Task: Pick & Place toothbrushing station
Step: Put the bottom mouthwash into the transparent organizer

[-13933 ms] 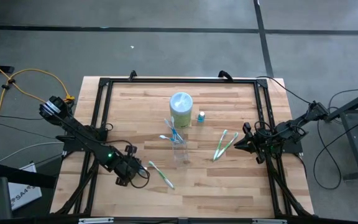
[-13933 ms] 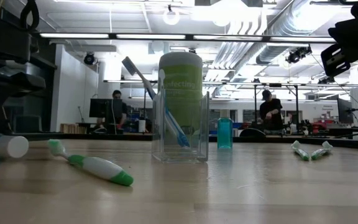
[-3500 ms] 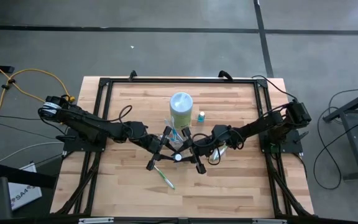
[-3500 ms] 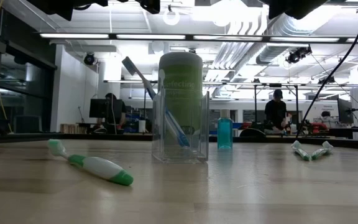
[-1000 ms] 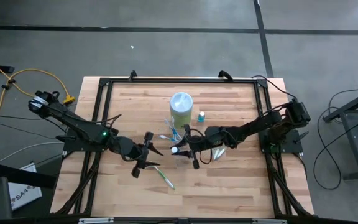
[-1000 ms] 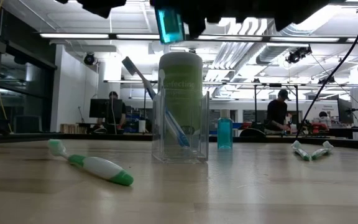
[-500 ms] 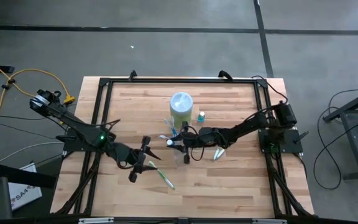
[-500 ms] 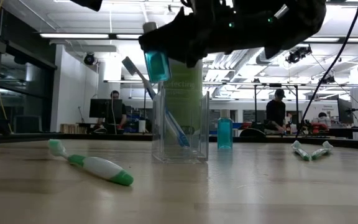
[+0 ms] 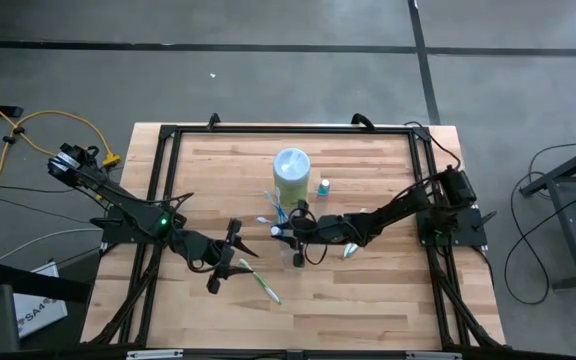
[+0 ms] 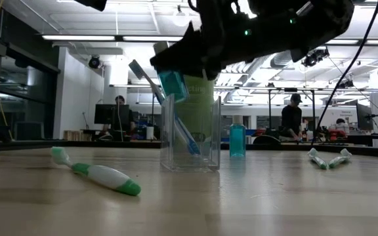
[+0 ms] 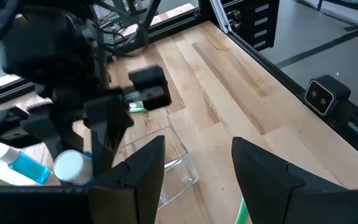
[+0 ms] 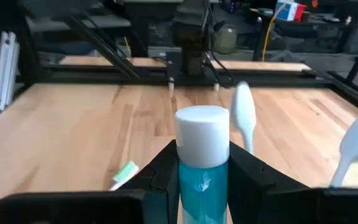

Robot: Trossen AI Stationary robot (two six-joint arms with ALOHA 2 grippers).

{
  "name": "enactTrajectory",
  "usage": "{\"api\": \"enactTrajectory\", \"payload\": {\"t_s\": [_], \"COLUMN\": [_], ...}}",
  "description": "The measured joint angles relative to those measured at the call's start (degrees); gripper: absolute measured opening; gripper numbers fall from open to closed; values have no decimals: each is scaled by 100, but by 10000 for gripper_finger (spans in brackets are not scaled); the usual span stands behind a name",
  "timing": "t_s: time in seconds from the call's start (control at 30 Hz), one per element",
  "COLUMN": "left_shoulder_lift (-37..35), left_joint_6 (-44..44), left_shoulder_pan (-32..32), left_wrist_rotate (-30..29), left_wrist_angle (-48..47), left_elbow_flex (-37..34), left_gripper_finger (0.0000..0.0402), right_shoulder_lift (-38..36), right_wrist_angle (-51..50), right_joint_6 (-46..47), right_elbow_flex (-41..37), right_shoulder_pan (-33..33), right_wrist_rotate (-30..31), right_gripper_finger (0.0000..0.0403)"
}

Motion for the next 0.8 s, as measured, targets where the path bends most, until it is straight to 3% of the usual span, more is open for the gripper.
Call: {"api": "enactTrajectory", "payload": {"t_s": [0.33,0.5,0.8], "left_shoulder_lift": [0,0,0], "left_joint_6": [-1,36,42], "left_shoulder_pan": [-224,-252,-250], "left_wrist_rotate": [-8,-101,-109], "left_wrist_angle": [26,26,50], "left_elbow_flex": [0,0,0], "left_gripper_finger": [179,179,179], "right_shoulder_lift": [56,56,56], "right_wrist_angle": [152,910,1374], "right_joint_6": [376,413,466], "right_elbow_flex": [-187,-548,-771], "right_shoulder_pan": [200,438,522], "right_wrist_rotate": [859,1343,1453], "right_gripper_finger": [83,83,84]}}
